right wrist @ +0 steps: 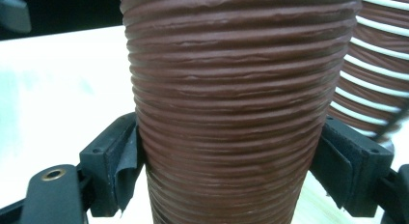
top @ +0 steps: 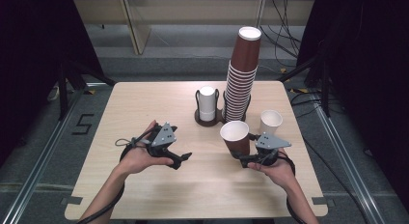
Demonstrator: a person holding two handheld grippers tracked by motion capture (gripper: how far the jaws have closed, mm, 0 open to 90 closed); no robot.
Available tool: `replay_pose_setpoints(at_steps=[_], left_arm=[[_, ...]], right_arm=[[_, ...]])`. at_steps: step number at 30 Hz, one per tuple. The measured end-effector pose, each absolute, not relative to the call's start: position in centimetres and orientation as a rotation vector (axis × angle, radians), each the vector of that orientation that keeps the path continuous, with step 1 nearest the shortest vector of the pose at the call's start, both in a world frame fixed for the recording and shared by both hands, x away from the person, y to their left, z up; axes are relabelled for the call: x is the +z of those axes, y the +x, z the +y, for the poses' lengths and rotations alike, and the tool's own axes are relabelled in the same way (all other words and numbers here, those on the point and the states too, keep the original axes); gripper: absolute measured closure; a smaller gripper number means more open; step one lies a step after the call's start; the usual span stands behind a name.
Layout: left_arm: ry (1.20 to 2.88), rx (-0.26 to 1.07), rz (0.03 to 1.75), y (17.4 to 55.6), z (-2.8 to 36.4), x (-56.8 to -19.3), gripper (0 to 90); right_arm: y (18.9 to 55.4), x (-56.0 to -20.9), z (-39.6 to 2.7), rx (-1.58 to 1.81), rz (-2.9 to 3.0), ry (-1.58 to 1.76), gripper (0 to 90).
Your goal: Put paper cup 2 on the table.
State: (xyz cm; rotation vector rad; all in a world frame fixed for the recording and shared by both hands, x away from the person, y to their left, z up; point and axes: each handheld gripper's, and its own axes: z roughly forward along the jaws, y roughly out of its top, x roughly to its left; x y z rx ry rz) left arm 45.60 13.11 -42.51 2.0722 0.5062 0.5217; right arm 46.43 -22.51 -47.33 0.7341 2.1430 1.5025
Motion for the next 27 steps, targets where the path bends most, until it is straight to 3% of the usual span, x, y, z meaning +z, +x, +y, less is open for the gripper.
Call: replay_pose_setpoints(at_steps=[7,27], left_arm=[[1.968,0.539,0.606,44.1,14.4,-44.4,0.2],[1.937,0.568,0.673,44.1,15.6,-45.4,0.6]], right_arm=[[46.0,-47.5,-23.9,1.520,2.074,0.798,18.8],[45.7,-48.1,-25.3,1.509,2.003,0.898,18.8]])
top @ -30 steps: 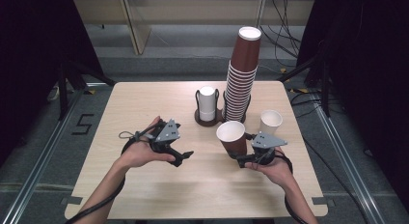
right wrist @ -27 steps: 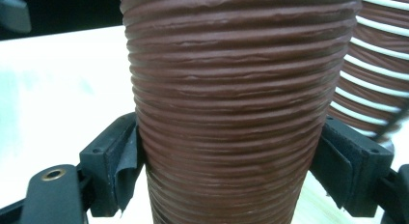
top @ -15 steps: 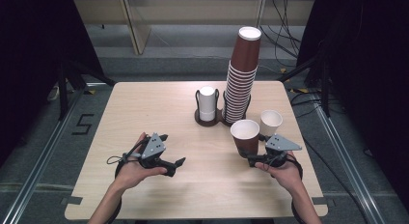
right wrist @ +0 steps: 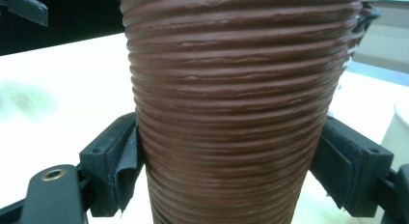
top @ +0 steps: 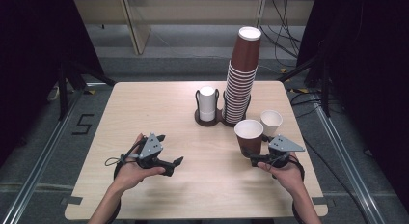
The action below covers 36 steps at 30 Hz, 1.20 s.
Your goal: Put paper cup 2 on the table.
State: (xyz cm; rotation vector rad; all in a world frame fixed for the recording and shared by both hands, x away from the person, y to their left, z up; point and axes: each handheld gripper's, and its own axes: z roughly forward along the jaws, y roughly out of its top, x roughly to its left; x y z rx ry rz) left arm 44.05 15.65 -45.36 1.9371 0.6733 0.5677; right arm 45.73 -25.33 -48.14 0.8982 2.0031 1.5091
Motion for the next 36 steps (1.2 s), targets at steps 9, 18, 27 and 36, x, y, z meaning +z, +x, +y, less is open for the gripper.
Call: replay_pose_setpoints(at_steps=[9,18,27,36], left_arm=[[1.913,0.580,0.695,44.2,15.9,-45.5,0.7],[1.910,0.572,0.698,44.2,15.7,-45.7,0.7],[1.903,0.564,0.698,44.0,15.9,-45.7,0.7],[1.910,0.560,0.698,44.2,15.7,-46.0,0.7]], right_arm=[[45.8,-49.0,-26.3,1.470,1.990,0.950,18.8],[46.0,-49.5,-26.8,1.448,1.989,0.986,18.7],[46.1,-50.1,-26.7,1.359,2.023,0.991,18.6],[46.3,-49.7,-26.8,1.347,1.989,1.032,18.6]])
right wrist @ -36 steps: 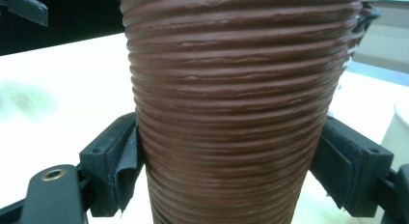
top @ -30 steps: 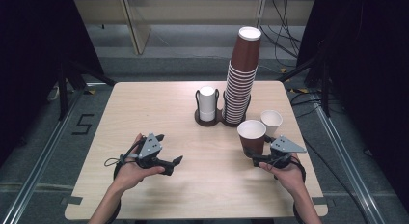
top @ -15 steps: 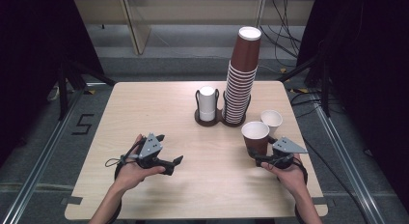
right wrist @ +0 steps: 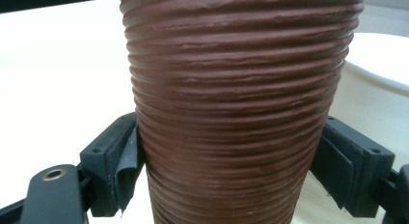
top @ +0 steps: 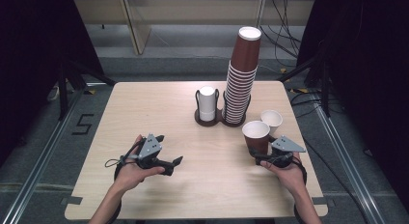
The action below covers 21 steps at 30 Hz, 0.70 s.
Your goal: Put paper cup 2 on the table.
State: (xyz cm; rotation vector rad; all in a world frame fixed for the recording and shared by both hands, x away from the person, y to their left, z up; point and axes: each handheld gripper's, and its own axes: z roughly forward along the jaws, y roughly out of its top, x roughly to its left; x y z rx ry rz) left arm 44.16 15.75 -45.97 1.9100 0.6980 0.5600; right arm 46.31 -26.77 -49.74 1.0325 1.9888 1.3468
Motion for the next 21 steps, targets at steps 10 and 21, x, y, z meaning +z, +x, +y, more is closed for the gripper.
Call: replay_pose_setpoints(at_steps=[10,21], left_arm=[[1.904,0.548,0.694,44.1,15.6,-46.2,0.7],[1.922,0.545,0.698,44.1,15.5,-46.4,0.7]], right_arm=[[46.5,-50.0,-27.5,1.324,2.018,1.012,17.8],[46.3,-50.0,-28.1,1.269,2.050,1.077,17.0]])
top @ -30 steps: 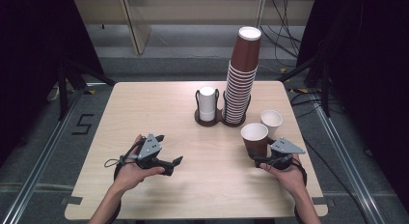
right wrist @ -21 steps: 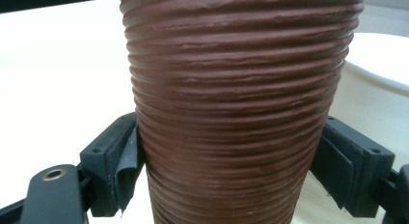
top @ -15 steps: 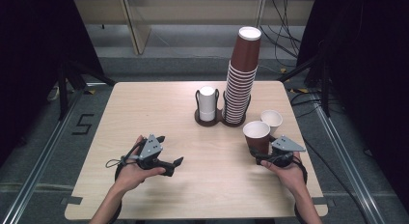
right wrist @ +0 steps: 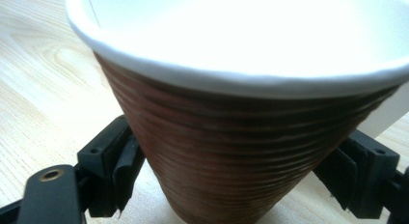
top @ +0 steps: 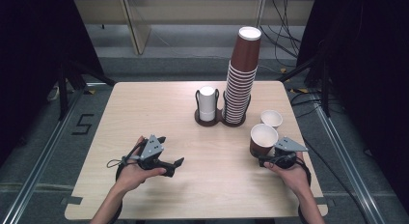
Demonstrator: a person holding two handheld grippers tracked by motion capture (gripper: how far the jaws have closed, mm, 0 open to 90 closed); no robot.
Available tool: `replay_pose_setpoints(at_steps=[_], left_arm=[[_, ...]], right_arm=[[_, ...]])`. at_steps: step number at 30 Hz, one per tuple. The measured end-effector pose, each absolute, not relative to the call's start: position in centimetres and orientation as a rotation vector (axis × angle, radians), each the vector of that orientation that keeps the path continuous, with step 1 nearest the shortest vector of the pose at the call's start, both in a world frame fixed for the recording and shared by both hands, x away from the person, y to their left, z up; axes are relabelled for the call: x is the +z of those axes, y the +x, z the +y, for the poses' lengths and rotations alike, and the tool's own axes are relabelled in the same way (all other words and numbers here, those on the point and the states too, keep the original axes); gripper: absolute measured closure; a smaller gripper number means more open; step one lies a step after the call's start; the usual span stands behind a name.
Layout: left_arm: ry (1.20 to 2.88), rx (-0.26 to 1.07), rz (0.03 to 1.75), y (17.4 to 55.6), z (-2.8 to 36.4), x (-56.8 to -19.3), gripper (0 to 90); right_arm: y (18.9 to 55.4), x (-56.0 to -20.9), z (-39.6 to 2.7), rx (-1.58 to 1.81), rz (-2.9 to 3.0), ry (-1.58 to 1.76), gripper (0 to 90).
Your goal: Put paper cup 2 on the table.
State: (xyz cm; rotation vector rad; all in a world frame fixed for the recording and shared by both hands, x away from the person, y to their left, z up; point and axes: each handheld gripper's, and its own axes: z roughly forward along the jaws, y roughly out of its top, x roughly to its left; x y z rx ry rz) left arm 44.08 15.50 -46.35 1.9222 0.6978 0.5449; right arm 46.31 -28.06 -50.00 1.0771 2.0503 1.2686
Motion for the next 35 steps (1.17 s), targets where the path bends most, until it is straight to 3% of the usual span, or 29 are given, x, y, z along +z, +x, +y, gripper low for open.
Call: replay_pose_setpoints(at_steps=[8,35], left_arm=[[1.926,0.538,0.704,44.2,15.7,-46.7,0.7],[1.867,0.487,0.753,44.6,15.6,-49.1,0.3]], right_arm=[[46.1,-49.8,-27.9,1.273,2.079,1.117,1.1],[40.8,-49.4,-31.7,1.288,1.859,1.152,0.7]])
